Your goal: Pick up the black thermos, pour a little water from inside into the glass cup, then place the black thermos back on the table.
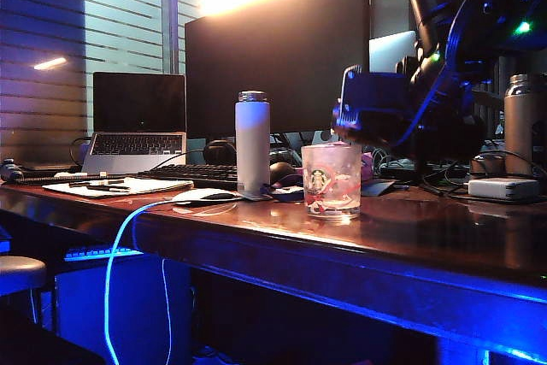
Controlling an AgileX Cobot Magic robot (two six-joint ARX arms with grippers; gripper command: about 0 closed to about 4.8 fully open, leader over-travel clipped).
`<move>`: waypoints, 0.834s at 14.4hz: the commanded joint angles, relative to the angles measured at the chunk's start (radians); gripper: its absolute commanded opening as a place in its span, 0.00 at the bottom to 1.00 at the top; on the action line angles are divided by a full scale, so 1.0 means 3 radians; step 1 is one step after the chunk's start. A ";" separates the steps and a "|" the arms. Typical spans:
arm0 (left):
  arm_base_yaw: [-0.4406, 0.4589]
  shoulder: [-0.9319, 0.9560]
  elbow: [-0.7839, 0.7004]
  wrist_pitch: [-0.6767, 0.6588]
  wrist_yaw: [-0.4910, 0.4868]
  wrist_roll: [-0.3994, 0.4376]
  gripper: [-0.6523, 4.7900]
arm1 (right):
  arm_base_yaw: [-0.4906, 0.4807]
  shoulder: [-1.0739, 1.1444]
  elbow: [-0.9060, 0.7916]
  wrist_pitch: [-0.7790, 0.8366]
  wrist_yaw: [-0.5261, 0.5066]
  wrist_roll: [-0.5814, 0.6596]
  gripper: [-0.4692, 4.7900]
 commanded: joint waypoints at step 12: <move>-0.0004 -0.0009 0.0011 0.0042 0.0015 -0.0009 0.12 | 0.0004 -0.0036 0.0025 0.0183 0.0008 -0.0243 0.14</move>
